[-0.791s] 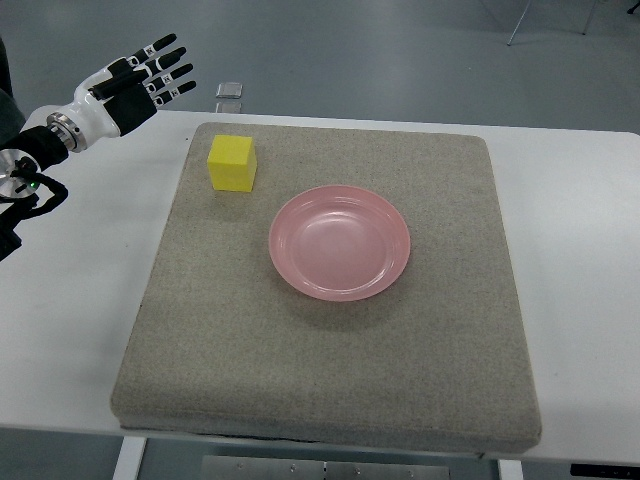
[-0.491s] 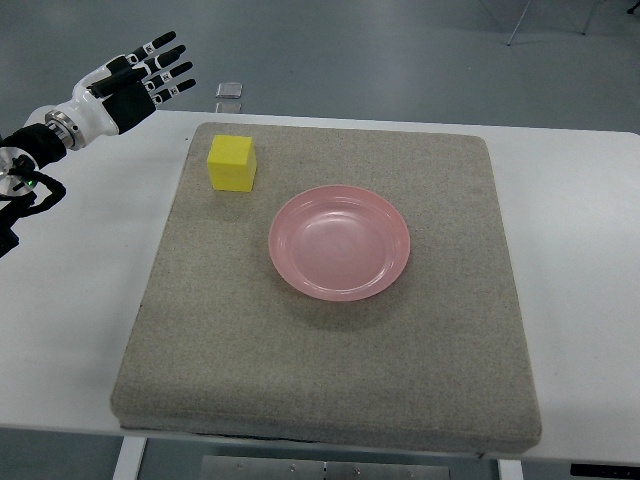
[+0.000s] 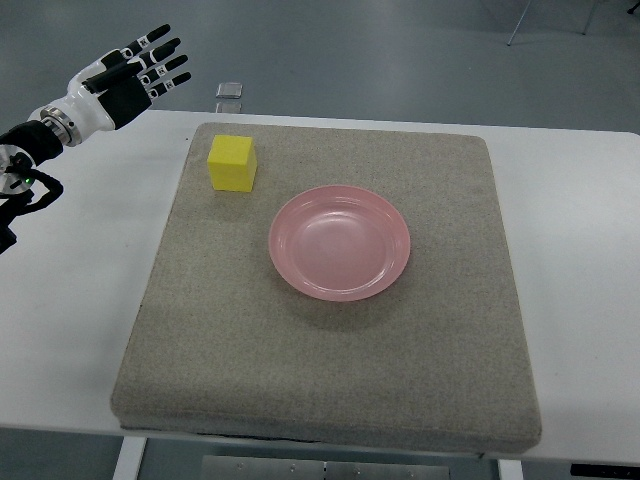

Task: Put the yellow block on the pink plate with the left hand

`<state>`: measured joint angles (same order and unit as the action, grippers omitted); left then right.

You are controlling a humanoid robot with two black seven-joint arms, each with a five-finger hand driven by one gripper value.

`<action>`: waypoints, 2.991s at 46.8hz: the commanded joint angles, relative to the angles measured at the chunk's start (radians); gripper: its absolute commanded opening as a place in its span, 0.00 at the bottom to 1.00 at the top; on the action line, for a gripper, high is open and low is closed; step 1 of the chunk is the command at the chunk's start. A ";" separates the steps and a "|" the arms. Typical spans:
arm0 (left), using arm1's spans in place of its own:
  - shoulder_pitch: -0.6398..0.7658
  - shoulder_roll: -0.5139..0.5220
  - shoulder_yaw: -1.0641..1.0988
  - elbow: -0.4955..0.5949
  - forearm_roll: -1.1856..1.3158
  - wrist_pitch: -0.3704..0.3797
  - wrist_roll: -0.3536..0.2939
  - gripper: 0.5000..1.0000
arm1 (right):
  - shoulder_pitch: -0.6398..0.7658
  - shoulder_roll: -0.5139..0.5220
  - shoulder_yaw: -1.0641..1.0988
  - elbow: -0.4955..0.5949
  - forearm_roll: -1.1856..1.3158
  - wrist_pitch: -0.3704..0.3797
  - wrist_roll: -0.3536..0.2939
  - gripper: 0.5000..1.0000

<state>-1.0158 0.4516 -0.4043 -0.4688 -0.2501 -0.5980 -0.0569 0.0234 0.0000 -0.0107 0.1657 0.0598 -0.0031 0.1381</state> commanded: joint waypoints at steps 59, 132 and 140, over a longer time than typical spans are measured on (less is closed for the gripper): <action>-0.164 -0.133 0.124 -0.065 1.658 0.270 -0.184 0.98 | 0.000 0.000 0.000 0.000 0.000 0.000 0.000 0.85; -0.244 0.027 0.289 -0.695 1.654 0.369 -0.207 0.00 | 0.000 0.000 0.000 0.000 0.000 0.000 0.000 0.85; -0.218 -0.065 0.295 -0.657 1.671 0.374 -0.195 0.00 | 0.001 0.000 0.000 0.000 0.000 0.000 0.000 0.85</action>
<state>-1.2414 0.4102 -0.1117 -1.1432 1.4097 -0.2247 -0.2546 0.0230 0.0000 -0.0107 0.1658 0.0598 -0.0031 0.1381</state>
